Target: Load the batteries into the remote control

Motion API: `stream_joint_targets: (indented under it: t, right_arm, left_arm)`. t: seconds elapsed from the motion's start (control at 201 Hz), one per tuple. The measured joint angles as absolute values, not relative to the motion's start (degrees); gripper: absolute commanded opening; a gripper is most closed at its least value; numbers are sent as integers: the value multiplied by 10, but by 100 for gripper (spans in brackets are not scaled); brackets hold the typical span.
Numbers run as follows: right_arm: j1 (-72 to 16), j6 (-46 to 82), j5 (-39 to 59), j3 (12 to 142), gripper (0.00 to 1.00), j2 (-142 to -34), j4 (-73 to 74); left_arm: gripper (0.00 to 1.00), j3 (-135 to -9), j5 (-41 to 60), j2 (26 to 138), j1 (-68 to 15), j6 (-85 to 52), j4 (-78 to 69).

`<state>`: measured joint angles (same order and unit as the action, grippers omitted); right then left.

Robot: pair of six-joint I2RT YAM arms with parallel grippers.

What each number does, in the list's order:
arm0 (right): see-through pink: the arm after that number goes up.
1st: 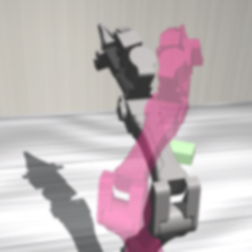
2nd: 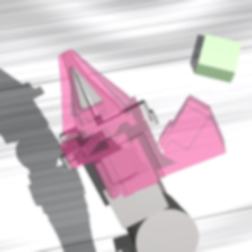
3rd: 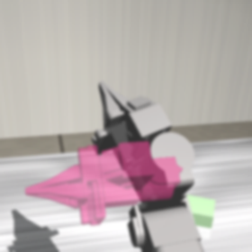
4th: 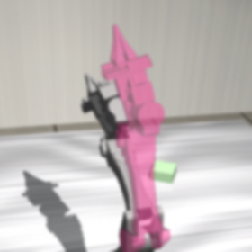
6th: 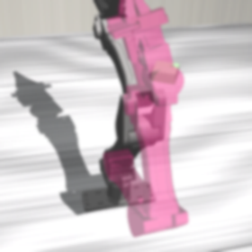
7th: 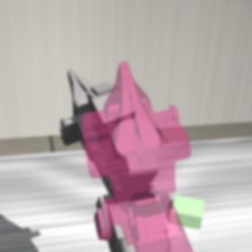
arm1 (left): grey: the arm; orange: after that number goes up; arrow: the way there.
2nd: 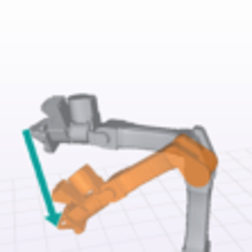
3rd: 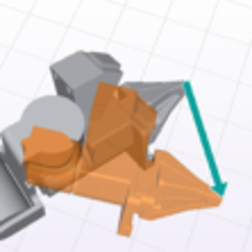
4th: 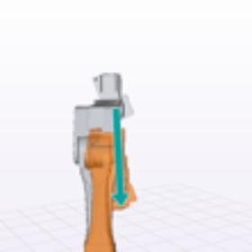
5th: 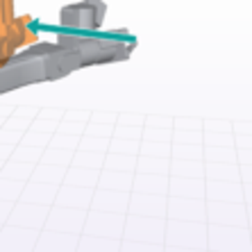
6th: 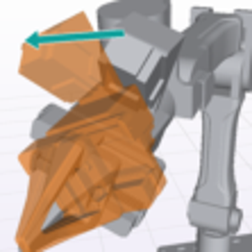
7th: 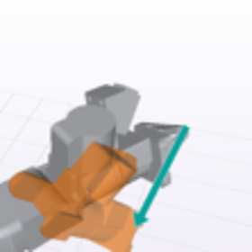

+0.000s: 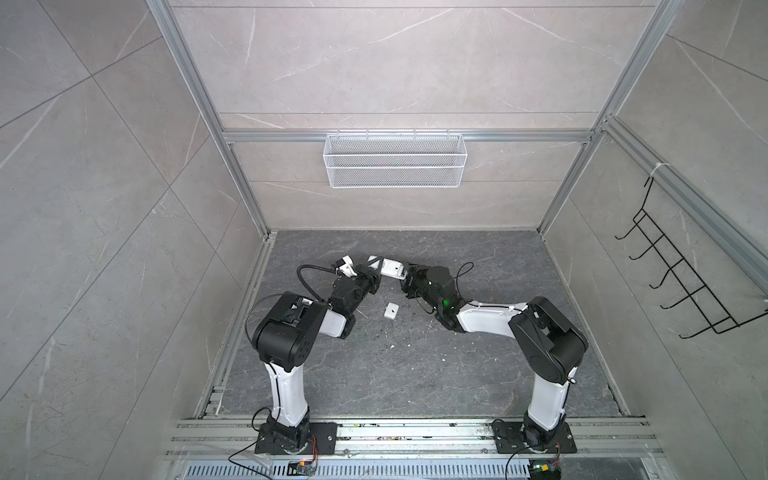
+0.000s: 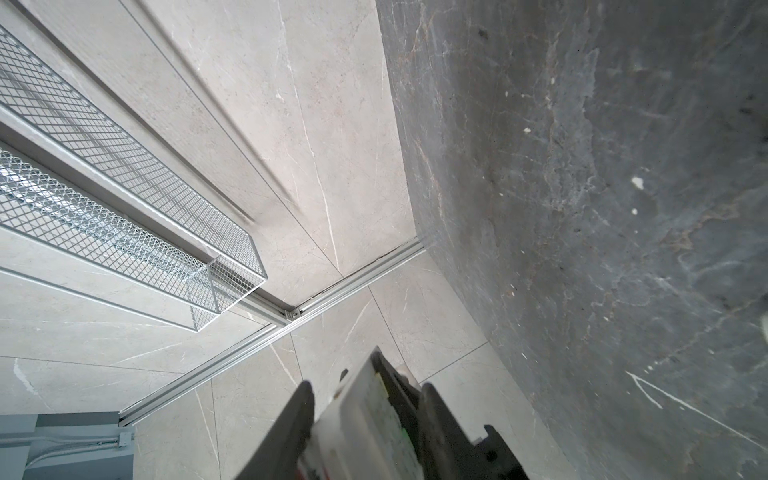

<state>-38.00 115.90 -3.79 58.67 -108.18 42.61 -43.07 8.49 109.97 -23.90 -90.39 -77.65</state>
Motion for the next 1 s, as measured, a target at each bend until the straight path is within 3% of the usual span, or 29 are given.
stream_joint_targets:
  t: [0.09, 0.413, 1.001]
  right_arm:
    - [-380, 1159, -38, 587, 43, -1082, 426]
    - [-377, 1157, -32, 590, 64, -1082, 427]
    - [-374, 1157, -21, 599, 52, -1082, 430]
  left_arm:
    - [0, -431, 86, 1100, -238, -904, -776]
    - [0, -431, 85, 1100, -235, -904, -776]
    - [0, -431, 81, 1097, -235, -904, -780]
